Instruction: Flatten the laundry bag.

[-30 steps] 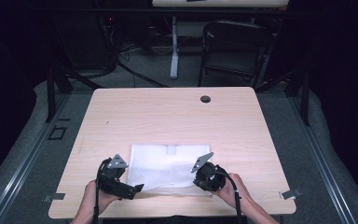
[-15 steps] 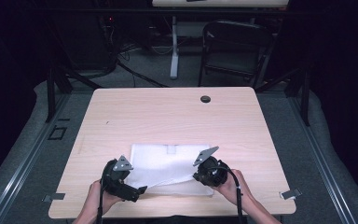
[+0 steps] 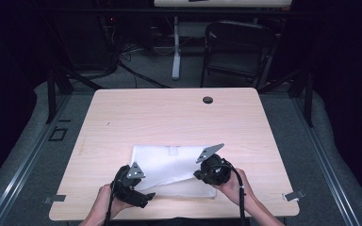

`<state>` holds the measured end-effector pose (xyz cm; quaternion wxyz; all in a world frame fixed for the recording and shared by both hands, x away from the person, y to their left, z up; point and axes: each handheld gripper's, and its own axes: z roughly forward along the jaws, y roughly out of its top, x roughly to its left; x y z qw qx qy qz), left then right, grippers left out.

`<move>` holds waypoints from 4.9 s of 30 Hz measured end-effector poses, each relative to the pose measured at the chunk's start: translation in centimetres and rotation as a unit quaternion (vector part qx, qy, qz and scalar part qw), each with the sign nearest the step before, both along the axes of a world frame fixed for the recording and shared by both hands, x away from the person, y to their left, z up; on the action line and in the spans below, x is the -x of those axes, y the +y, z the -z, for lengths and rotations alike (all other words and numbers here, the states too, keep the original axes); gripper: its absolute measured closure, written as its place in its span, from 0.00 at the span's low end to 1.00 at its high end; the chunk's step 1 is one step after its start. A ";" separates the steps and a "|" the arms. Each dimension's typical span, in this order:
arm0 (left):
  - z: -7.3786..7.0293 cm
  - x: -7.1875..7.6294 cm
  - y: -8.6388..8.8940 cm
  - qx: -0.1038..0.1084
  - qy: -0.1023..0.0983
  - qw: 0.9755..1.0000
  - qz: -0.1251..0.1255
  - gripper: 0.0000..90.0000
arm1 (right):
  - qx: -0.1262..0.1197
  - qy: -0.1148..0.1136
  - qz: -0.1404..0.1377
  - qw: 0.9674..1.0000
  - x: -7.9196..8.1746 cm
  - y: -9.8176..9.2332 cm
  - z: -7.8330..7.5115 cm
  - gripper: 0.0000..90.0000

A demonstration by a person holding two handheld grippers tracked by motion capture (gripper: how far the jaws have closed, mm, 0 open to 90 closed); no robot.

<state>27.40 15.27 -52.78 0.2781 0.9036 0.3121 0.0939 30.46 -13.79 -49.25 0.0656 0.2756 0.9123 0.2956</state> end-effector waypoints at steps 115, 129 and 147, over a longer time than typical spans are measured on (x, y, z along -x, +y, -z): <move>-5.7 -4.1 -1.3 0.065 -0.056 0.996 -0.014 0.93 | -0.012 -0.086 0.076 0.993 -0.5 -3.5 -4.0 0.98; -5.1 -3.8 -0.6 0.049 -0.050 0.997 -0.016 0.63 | -0.027 -0.079 0.088 0.993 -2.0 -3.3 -4.9 0.98; -6.0 -4.1 1.0 0.046 -0.072 0.996 -0.028 0.94 | -0.017 -0.079 0.095 0.992 -4.1 -2.9 -5.6 0.98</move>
